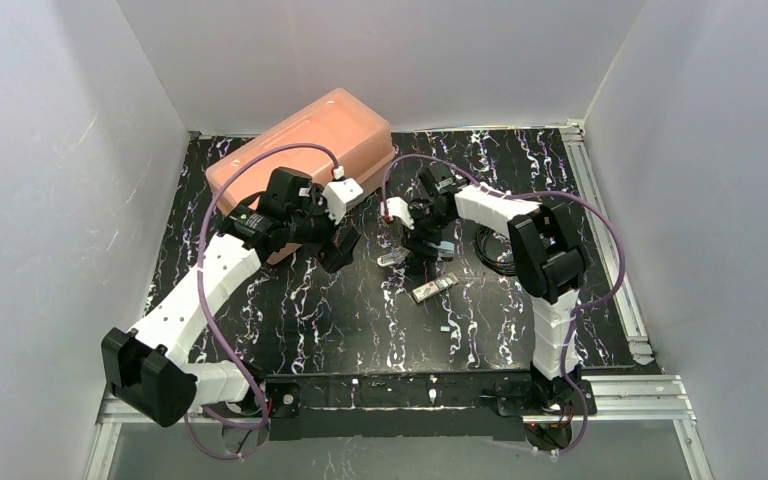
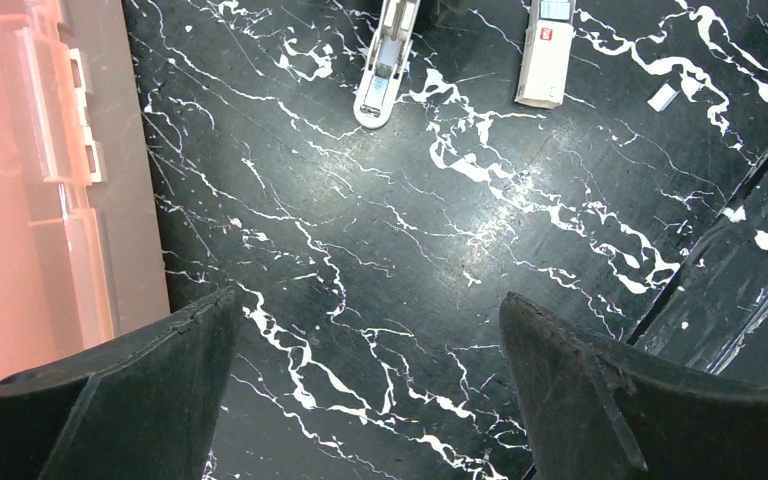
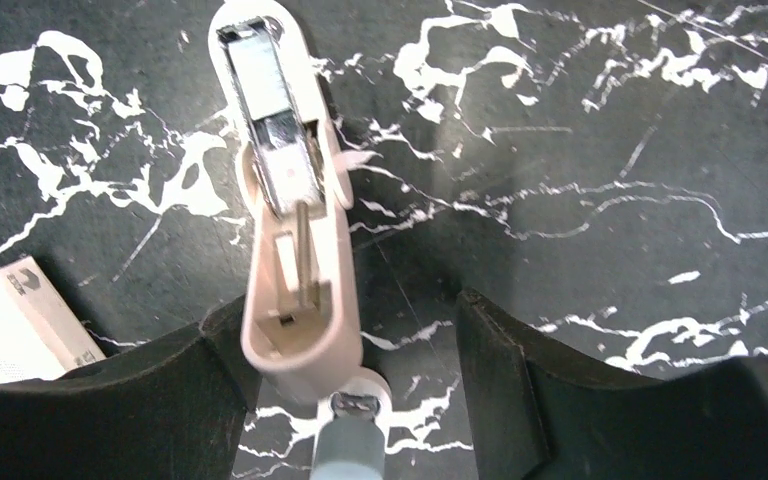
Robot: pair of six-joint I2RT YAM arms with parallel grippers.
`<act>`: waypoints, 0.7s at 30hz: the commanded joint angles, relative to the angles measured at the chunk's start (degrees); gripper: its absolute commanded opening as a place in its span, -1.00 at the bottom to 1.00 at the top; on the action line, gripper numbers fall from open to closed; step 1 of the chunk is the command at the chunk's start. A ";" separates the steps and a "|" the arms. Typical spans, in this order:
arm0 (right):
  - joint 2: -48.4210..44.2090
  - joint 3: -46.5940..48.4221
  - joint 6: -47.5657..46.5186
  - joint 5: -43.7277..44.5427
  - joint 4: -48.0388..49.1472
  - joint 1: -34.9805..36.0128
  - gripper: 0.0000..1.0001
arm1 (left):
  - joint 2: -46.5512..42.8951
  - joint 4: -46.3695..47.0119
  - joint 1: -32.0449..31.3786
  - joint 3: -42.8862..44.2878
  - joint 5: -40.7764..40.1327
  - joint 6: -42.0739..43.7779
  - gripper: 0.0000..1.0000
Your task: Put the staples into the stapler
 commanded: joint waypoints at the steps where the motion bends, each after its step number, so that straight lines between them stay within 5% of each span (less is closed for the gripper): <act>1: 0.43 2.64 0.69 -2.41 0.36 1.26 0.42 | -1.85 -0.25 0.66 -1.22 -0.60 -0.38 0.97; 11: -0.18 3.26 1.39 -4.20 -1.02 2.14 0.05 | -0.56 4.07 1.09 -7.36 -1.30 3.80 0.97; 21: -1.14 2.92 2.72 -6.30 -1.48 2.27 -0.26 | 4.68 18.04 1.11 -17.65 5.53 6.26 0.86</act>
